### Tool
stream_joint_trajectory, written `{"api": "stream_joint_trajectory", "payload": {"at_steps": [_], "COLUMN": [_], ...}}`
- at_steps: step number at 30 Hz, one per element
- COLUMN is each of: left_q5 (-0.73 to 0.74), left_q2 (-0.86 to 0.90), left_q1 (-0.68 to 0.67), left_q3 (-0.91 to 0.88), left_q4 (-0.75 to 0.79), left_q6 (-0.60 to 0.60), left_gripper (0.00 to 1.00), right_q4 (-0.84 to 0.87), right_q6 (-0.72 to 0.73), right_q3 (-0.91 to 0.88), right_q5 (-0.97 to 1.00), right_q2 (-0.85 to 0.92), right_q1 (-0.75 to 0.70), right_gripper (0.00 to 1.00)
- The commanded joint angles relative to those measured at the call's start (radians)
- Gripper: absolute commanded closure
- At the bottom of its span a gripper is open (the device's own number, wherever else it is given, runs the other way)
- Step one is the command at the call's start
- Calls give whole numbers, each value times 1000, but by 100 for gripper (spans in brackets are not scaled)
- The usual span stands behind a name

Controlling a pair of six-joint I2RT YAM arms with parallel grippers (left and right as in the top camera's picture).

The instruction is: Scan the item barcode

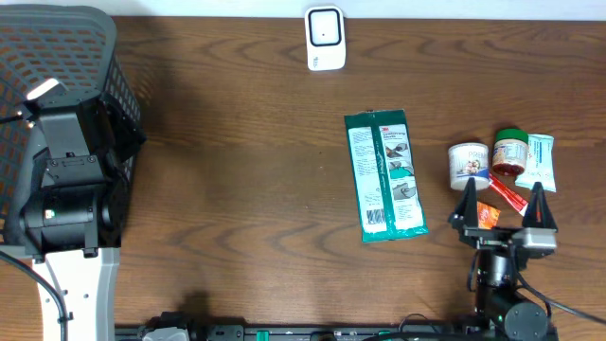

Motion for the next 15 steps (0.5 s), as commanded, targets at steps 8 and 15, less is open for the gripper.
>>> {"api": "stream_joint_trajectory", "payload": {"at_steps": [8, 15], "left_q5": [-10, -11], "left_q2": [4, 4], "left_q1": [2, 2], "left_q3": [4, 4], "left_q4": [-2, -2], "left_q6": [-2, -2], "left_gripper": [14, 14], "right_q4": [-388, -435], "right_q6": [8, -120], "right_q3": [-2, -2], "right_q5": [3, -14], "right_q2": [-6, -6], "right_q1": [-8, -8], "right_gripper": [1, 1]}}
